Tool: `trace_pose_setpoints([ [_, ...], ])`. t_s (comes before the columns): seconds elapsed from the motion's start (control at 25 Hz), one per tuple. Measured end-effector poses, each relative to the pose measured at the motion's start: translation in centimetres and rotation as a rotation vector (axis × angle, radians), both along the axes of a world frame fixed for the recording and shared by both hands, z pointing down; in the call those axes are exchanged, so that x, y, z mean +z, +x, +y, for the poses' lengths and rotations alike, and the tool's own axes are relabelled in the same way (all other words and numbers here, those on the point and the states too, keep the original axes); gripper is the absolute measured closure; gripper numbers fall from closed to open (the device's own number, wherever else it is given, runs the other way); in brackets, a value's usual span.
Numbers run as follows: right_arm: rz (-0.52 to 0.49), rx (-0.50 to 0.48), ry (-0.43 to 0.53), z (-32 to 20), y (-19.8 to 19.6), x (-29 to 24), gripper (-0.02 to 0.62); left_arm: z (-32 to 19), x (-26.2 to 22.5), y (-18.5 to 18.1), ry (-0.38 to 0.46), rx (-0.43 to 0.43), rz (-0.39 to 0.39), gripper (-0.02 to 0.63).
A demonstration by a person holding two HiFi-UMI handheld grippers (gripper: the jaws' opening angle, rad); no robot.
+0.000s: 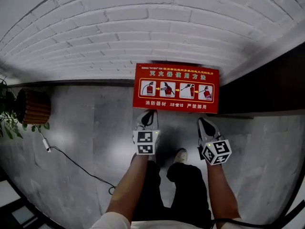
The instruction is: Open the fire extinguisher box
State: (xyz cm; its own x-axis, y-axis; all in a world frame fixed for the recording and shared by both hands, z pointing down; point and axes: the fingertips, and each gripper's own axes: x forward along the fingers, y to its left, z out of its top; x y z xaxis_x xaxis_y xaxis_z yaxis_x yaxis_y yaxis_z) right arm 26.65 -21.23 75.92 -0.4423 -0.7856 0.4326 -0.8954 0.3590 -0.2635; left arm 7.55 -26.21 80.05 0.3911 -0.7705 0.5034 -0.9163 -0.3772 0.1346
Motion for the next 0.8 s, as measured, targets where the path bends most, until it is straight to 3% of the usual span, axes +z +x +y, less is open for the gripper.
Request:
trace_pose_setpoints([
  [0.36,-0.002,0.012,-0.027,0.2,0.1,0.4,0.592,-0.5,-3.0,-0.1,0.051,0.014,0.007,0.603],
  [0.64,-0.007,-0.002,-0.026,-0.2,-0.5,-0.8,0.592,-3.8,-12.3,0.1,0.203,0.031,-0.017,0.603],
  [0.8,-0.017,-0.002,-0.023,-0.1,-0.8,-1.8,0.592,-7.3,-17.2,0.5,0.259,0.025,0.011,0.603],
])
